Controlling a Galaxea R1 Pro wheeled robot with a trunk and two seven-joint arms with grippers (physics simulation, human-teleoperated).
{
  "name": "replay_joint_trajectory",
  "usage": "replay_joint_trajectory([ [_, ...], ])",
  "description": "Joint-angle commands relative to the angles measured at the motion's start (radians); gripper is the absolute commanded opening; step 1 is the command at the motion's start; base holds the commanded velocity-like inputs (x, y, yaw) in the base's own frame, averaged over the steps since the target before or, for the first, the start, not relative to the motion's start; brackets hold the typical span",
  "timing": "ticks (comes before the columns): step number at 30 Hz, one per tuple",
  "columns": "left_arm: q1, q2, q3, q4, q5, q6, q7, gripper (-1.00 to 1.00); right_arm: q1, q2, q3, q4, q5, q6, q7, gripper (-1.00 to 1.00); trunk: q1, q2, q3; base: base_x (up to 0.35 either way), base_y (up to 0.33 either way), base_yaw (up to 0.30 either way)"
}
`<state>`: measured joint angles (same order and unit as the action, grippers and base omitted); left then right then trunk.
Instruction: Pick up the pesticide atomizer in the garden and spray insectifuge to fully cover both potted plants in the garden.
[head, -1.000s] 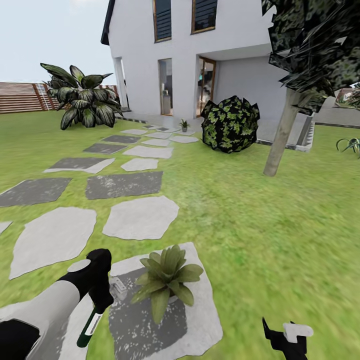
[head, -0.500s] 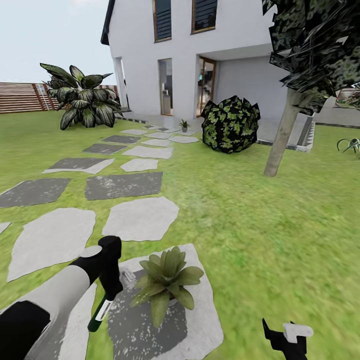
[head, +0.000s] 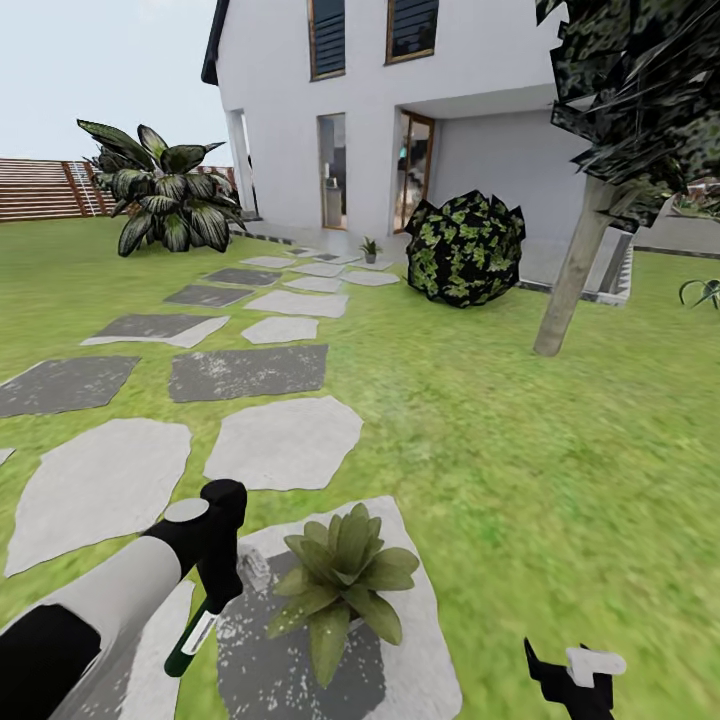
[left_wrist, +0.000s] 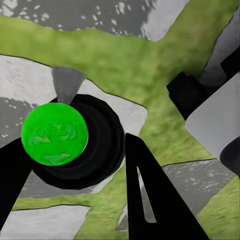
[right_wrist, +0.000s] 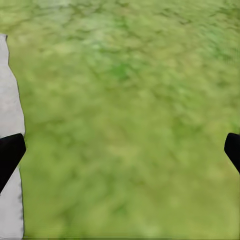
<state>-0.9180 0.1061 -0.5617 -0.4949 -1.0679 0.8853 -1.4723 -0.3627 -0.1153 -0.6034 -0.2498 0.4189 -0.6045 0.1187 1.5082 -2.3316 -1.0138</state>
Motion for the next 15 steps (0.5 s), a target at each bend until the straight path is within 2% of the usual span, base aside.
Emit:
replay_joint_trajectory([
  [1,0.001,0.001,-0.009,-0.002,-0.005,0.011,-0.010,-1.00,-0.001,0.000,-0.009,0.007,0.000,-0.003,0.010,1.00,0.000,0.000,-0.001,0.002,0.001,0.000],
  [9,0.003,0.004,-0.020,0.000,-0.004,0.012,-0.011,-1.00,-0.001,0.000,-0.009,0.017,0.000,-0.003,0.010,1.00,0.000,0.000,-0.001,0.012,0.001,0.000],
  [15,0.002,0.002,-0.018,-0.003,-0.005,0.013,-0.011,-1.00,-0.001,0.000,-0.009,0.017,0.001,-0.003,0.010,1.00,0.000,0.000,-0.001,0.176,0.038,0.000],
])
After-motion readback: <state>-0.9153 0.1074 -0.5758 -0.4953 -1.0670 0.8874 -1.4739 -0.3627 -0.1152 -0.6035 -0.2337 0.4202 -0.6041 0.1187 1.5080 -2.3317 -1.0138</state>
